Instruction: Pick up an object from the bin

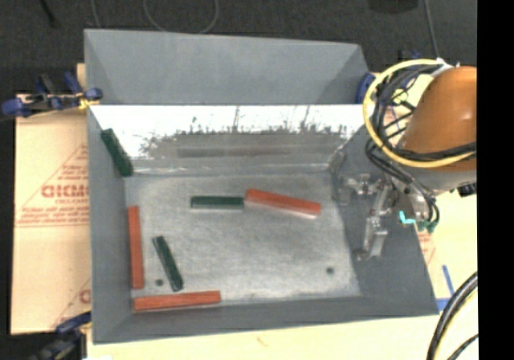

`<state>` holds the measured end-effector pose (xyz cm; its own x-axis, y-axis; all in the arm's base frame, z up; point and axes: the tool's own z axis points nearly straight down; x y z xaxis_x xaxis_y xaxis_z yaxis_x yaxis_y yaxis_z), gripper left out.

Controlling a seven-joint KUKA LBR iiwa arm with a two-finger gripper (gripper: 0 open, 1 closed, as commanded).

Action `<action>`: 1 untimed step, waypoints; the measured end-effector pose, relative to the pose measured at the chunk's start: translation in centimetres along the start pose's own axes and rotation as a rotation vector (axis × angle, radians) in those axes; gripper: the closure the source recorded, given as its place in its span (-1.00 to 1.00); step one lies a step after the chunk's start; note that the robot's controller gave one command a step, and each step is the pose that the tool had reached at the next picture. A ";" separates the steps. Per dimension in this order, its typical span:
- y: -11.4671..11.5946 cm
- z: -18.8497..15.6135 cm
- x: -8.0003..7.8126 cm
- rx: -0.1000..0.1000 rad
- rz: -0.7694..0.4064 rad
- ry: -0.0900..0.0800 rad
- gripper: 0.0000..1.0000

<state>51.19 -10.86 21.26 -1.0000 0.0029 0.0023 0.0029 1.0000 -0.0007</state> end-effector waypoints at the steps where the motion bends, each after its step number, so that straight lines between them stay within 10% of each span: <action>1: 1.9 11.1 -0.1 -0.002 -0.160 0.001 -1.00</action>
Offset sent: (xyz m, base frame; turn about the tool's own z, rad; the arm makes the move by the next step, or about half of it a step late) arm 0.0021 0.0190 -0.1071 -0.1612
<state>51.31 -9.01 10.19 -0.9877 -0.1564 0.0034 -0.1564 0.9877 0.0014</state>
